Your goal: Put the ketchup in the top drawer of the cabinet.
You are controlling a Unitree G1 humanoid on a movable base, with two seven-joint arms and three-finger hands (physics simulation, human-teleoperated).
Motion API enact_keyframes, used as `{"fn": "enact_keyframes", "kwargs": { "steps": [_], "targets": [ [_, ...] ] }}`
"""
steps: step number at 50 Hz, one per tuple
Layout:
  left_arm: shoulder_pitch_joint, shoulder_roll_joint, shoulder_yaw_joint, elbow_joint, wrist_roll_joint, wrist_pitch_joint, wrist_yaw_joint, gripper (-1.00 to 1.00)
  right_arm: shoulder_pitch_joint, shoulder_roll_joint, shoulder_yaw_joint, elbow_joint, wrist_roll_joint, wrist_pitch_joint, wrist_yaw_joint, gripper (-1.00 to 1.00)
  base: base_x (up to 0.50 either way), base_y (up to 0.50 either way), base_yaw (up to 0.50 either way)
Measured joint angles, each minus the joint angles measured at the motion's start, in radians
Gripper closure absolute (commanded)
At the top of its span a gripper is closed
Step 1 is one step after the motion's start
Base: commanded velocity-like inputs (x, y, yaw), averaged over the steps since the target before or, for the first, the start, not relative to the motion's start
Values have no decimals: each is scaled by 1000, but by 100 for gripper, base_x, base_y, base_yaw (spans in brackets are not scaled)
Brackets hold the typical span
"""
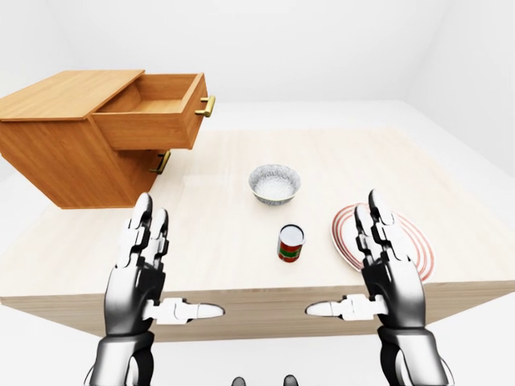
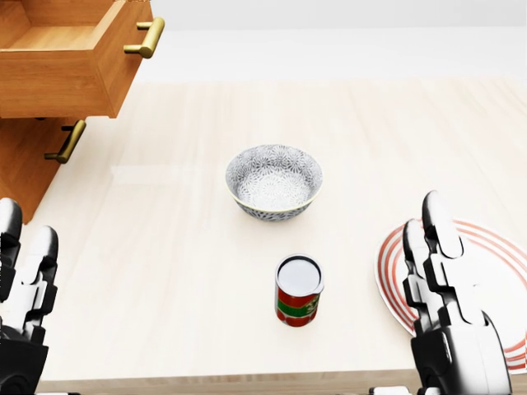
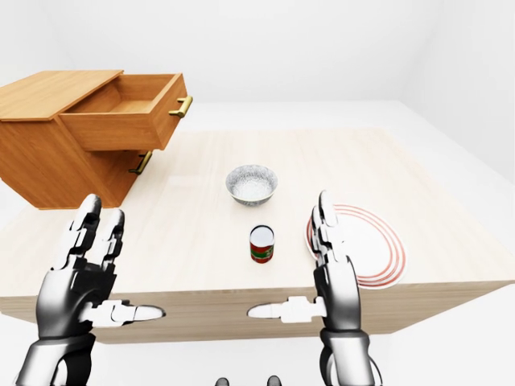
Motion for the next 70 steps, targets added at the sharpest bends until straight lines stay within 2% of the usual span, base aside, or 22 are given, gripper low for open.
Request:
{"fn": "enact_keyframes", "kwargs": {
  "steps": [11,24,37,50,70],
  "targets": [
    [11,-5,9,-21,-7,1,-14,-100,33,-12,6,-46,18,-48,8,-100,48,0,0],
    [15,-7,14,-29,-11,0,-20,-100,37,-10,3,-51,28,-66,18,-100,50,0,0],
    [12,-8,16,-29,-13,0,-22,-100,31,-6,-5,-48,35,-64,20,-100,50,0,0],
    [11,-8,19,-31,-14,7,-21,-100,17,4,-18,-43,32,-36,7,-100,3,1,0],
    [11,-8,21,-35,-17,11,-22,-100,10,9,-26,-37,13,-28,-6,-100,0,49,0]
  ]
}}
